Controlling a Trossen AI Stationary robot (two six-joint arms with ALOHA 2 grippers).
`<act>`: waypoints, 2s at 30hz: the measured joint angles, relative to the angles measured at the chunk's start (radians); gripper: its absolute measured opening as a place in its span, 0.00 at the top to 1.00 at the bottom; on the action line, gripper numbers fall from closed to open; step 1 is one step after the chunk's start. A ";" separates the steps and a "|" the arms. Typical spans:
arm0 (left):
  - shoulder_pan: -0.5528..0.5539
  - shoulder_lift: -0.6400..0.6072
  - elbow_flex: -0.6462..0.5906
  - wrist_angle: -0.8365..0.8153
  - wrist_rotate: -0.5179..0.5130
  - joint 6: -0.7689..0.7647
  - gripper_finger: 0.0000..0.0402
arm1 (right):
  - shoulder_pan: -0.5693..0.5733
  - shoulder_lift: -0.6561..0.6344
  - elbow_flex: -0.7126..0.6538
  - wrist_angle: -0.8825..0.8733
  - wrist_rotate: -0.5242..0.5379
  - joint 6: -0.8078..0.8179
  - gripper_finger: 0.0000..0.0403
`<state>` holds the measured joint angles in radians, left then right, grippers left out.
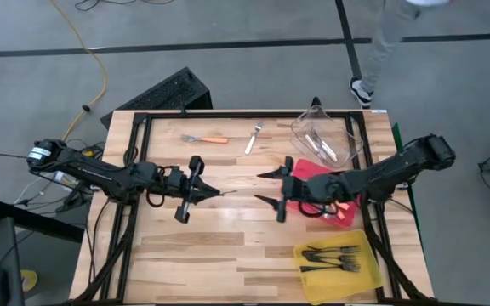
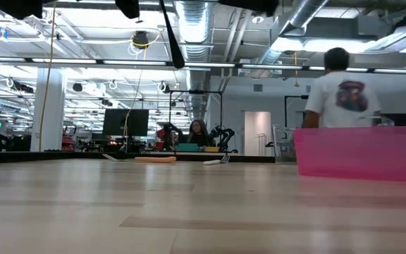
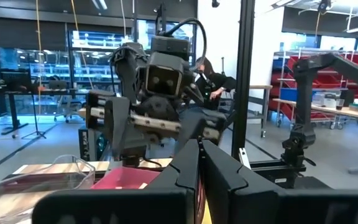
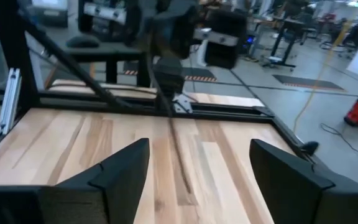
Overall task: Sort silverware by color (type)
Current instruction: Put the black fork into the yellow bin
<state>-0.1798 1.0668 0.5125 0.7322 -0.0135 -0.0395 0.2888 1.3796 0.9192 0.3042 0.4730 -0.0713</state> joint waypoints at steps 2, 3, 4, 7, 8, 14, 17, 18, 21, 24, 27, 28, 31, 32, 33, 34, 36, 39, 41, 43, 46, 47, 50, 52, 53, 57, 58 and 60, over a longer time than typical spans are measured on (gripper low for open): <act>0.001 0.000 0.000 0.001 0.000 0.000 1.00 | -0.018 0.057 0.045 -0.003 -0.036 -0.019 0.25; 0.002 0.000 0.000 0.000 0.000 0.000 1.00 | -0.026 0.084 0.069 -0.006 -0.055 -0.034 0.25; 0.002 0.000 0.000 0.000 0.000 0.000 1.00 | -0.034 0.112 0.093 -0.009 -0.064 -0.047 0.25; 0.002 0.000 0.000 0.000 0.000 0.001 1.00 | -0.060 0.186 0.173 -0.003 -0.103 -0.071 0.25; 0.002 0.000 0.000 0.000 0.000 0.001 1.00 | -0.068 0.209 0.201 -0.001 -0.123 -0.072 0.25; 0.002 0.000 0.000 -0.003 -0.001 0.003 1.00 | -0.098 0.335 0.350 -0.076 -0.243 -0.071 0.25; 0.002 0.000 0.000 -0.002 -0.001 0.008 1.00 | -0.102 0.370 0.410 -0.142 -0.247 -0.072 0.25; 0.002 0.000 0.000 -0.004 -0.002 0.010 1.00 | -0.102 0.385 0.431 -0.141 -0.247 -0.074 0.25; 0.002 0.000 0.000 -0.005 -0.003 0.017 1.00 | -0.100 0.413 0.465 -0.155 -0.244 -0.101 0.26; 0.002 0.000 0.000 -0.013 -0.013 0.017 1.00 | -0.091 0.421 0.480 -0.149 -0.239 -0.147 0.32; 0.002 0.000 0.000 -0.019 -0.014 0.016 1.00 | -0.078 0.421 0.483 -0.150 -0.237 -0.171 0.42; 0.002 0.000 0.000 -0.021 -0.018 0.015 1.00 | -0.076 0.421 0.483 -0.149 -0.236 -0.174 0.46; 0.001 0.000 0.000 -0.026 -0.021 0.015 1.00 | -0.071 0.421 0.483 -0.147 -0.231 -0.176 0.67; 0.001 0.000 0.000 -0.026 -0.021 0.014 1.00 | -0.071 0.422 0.483 -0.147 -0.231 -0.176 0.75; 0.001 0.000 0.000 -0.027 -0.021 0.009 1.00 | -0.074 0.421 0.483 -0.148 -0.228 -0.175 0.84; 0.001 0.000 0.000 -0.028 -0.023 0.008 1.00 | -0.077 0.421 0.483 -0.151 -0.228 -0.174 0.92; 0.002 0.001 0.000 -0.029 -0.027 0.003 1.00 | -0.076 0.421 0.483 -0.150 -0.217 -0.168 0.94; 0.001 0.001 0.000 -0.033 -0.028 -0.001 1.00 | -0.075 0.421 0.483 -0.152 -0.187 -0.173 0.94; 0.001 0.001 0.000 -0.033 -0.028 -0.001 1.00 | -0.072 0.421 0.483 -0.153 -0.186 -0.174 0.94; 0.002 0.001 0.000 -0.032 -0.029 -0.001 1.00 | -0.072 0.421 0.483 -0.152 -0.185 -0.175 0.94; 0.001 0.001 0.000 -0.033 -0.048 0.000 1.00 | -0.072 0.421 0.483 -0.153 -0.183 -0.174 0.94; 0.001 0.001 0.000 -0.034 -0.048 0.005 0.99 | -0.072 0.421 0.483 -0.154 -0.182 -0.174 0.94; 0.002 0.000 0.000 -0.035 -0.030 0.040 0.96 | -0.072 0.421 0.483 -0.157 -0.182 -0.174 0.94; -0.001 0.000 0.000 -0.034 -0.018 0.053 0.91 | -0.072 0.418 0.482 -0.162 -0.182 -0.182 0.94; -0.004 0.000 0.000 -0.034 -0.017 0.060 0.88 | -0.070 0.410 0.481 -0.177 -0.183 -0.188 0.94; -0.024 0.000 0.000 -0.035 -0.019 0.092 0.74 | -0.058 0.379 0.482 -0.215 -0.162 -0.195 0.94; -0.030 0.000 0.000 -0.035 -0.026 0.099 0.70 | -0.053 0.365 0.480 -0.240 -0.154 -0.198 0.94; -0.039 0.000 0.000 -0.040 -0.054 0.107 0.63 | -0.047 0.352 0.484 -0.242 -0.146 -0.199 0.94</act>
<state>-0.2192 1.0668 0.5129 0.6920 -0.0679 0.0674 0.2414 1.7312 1.4033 0.0618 0.3269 -0.2702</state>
